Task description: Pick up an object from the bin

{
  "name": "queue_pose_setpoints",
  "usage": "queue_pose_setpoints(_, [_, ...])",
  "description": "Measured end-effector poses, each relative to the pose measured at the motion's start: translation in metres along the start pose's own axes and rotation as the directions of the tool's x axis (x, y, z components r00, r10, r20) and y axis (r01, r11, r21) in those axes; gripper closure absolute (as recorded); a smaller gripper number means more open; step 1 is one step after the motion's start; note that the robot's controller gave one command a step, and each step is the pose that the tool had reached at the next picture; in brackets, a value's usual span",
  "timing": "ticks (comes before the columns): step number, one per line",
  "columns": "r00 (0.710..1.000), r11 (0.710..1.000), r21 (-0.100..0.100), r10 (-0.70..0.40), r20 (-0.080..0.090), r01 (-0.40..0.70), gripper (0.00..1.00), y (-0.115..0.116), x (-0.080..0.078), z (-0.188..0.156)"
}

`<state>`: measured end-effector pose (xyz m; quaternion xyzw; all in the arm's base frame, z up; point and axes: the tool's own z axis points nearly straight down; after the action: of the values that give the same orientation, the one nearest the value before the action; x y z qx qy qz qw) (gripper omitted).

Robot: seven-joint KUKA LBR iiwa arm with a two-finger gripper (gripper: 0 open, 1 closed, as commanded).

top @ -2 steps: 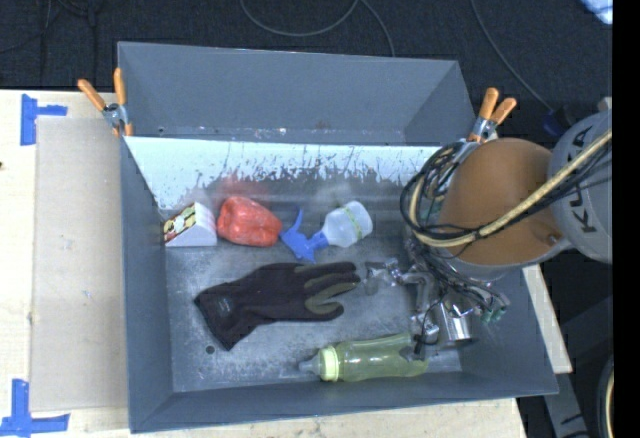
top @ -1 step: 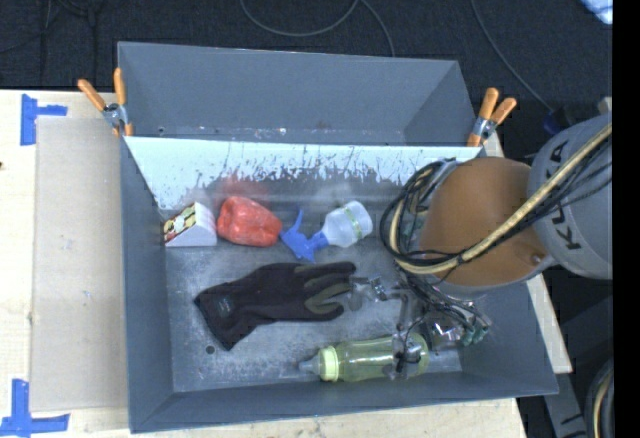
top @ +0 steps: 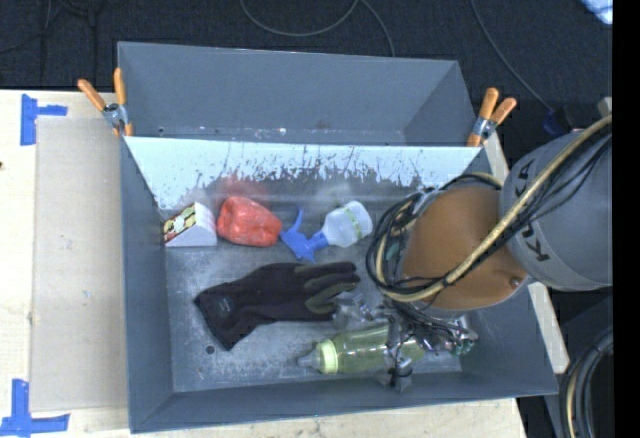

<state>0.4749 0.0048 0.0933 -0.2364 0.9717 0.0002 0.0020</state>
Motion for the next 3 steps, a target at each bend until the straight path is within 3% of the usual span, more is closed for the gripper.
queue_pose_setpoints(1, [0.999,0.999,-0.005,0.042,-0.005,-0.042,1.00,0.0003,0.0029,0.0235])
queue_pose_setpoints(3, [0.999,0.999,-0.006,0.041,-0.008,-0.041,1.00,0.0009,0.0037,0.0199])
